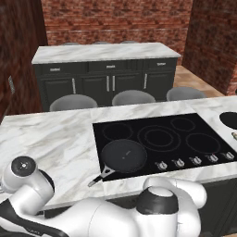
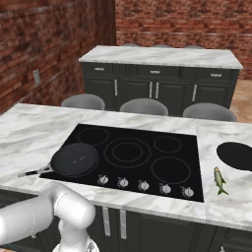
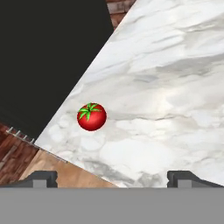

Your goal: Place both pans onto different burners. Then place the tomato and the fish on different pans.

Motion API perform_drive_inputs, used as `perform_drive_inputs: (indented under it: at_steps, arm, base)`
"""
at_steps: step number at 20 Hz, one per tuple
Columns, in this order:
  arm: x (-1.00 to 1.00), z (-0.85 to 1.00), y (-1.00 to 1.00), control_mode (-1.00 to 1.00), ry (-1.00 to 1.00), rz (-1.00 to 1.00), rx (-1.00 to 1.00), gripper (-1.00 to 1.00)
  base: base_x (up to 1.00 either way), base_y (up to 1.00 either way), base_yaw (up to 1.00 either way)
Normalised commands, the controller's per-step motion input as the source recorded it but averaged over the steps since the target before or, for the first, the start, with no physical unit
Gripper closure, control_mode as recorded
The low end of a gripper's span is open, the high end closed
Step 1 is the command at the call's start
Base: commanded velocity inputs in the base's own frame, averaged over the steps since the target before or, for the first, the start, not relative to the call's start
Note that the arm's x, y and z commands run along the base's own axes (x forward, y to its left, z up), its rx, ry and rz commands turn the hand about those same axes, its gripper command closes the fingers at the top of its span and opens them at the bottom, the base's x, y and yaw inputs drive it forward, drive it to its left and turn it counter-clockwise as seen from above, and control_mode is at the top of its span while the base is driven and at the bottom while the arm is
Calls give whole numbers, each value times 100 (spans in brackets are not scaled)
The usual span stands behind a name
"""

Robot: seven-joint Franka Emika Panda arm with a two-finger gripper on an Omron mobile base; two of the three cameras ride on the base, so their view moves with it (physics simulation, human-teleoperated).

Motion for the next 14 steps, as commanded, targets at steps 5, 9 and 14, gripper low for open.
perform_drive_inputs:
  at_steps: [5, 9, 14]
  arm:
    - [14, -37, 36, -100, 0, 0, 0, -100]
    - [13, -34, 27, -100, 0, 0, 0, -100]
    - [23, -18, 16, -100, 0, 0, 0, -100]
  base:
    - [0, 0, 0]
    - [0, 0, 0]
    - [0, 0, 0]
